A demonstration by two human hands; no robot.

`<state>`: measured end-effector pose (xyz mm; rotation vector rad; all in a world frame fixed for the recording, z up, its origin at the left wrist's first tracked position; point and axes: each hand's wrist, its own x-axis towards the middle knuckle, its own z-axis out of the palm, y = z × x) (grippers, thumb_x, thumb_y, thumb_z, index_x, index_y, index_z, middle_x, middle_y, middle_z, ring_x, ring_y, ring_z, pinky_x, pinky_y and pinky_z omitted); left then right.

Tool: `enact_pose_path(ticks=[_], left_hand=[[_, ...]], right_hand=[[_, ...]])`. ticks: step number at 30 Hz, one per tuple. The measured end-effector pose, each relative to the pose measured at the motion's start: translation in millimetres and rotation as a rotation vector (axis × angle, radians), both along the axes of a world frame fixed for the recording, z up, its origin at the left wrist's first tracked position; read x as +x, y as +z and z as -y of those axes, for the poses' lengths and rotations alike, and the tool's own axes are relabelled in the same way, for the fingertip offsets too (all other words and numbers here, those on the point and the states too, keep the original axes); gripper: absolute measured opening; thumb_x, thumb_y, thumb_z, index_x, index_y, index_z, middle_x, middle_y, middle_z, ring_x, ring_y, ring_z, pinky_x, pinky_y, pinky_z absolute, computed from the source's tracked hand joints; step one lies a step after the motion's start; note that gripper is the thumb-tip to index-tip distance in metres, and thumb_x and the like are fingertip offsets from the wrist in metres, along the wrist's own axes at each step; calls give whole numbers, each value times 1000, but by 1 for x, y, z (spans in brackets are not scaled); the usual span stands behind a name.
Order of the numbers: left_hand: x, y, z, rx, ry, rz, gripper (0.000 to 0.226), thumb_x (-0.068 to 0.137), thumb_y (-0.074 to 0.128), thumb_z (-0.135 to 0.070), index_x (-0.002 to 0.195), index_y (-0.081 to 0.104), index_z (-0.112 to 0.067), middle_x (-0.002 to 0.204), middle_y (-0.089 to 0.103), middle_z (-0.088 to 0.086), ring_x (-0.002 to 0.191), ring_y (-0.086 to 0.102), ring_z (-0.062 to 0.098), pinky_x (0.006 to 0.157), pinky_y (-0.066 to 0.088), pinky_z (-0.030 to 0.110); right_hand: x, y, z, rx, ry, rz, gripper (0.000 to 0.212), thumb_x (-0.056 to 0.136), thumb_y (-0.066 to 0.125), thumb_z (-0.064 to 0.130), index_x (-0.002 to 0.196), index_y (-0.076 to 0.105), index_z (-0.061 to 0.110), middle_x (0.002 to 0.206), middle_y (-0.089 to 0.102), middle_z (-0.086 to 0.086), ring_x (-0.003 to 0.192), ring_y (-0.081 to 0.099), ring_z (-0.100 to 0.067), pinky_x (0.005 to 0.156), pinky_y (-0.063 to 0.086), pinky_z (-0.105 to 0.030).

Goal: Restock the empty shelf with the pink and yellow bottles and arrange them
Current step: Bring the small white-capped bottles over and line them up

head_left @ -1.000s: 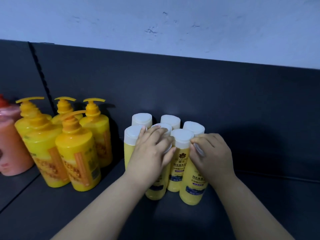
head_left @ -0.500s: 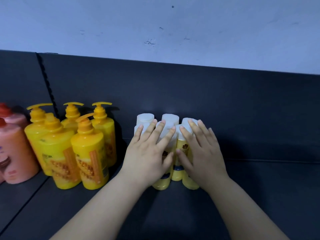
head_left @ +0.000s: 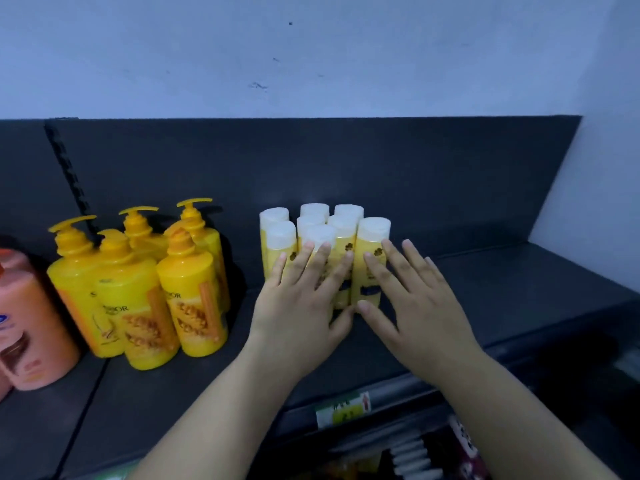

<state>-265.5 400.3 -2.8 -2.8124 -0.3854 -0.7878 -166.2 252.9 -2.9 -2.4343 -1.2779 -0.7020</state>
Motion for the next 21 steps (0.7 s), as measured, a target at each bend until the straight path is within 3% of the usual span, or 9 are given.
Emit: enact_pose_path(ticks=[6, 11, 18, 21], left_hand=[[9, 4, 43, -34, -139, 9, 69, 86, 17, -61, 149, 6, -35, 157, 17, 0, 145, 11, 19, 116, 3, 40], [34, 9, 95, -9, -267, -23, 67, 86, 26, -58, 147, 24, -30, 150, 36, 4, 140, 29, 21, 115, 13, 41], [91, 10, 162, 28, -368, -7, 67, 85, 29, -57, 145, 31, -27, 146, 42, 5, 138, 35, 22, 112, 23, 44], [123, 9, 202, 4, -405, 34, 66, 85, 31, -57, 144, 33, -27, 145, 44, 5, 137, 36, 23, 114, 18, 41]], right_hand=[[-15, 10, 62, -75, -171, 0, 69, 91, 14, 63, 147, 29, 26, 155, 25, -1, 145, 16, -23, 116, 19, -42], [-10, 16, 121, -46, -309, -47, 72, 85, 10, 66, 149, 17, 32, 158, 14, 3, 147, 3, -18, 116, 2, -33], [31, 19, 198, -5, -404, -14, 69, 88, 18, 63, 147, 25, 28, 156, 23, -1, 145, 13, -22, 115, 11, -38], [59, 22, 241, -18, -430, -4, 69, 89, 19, 63, 147, 26, 27, 155, 26, -3, 145, 17, -24, 115, 14, -39]])
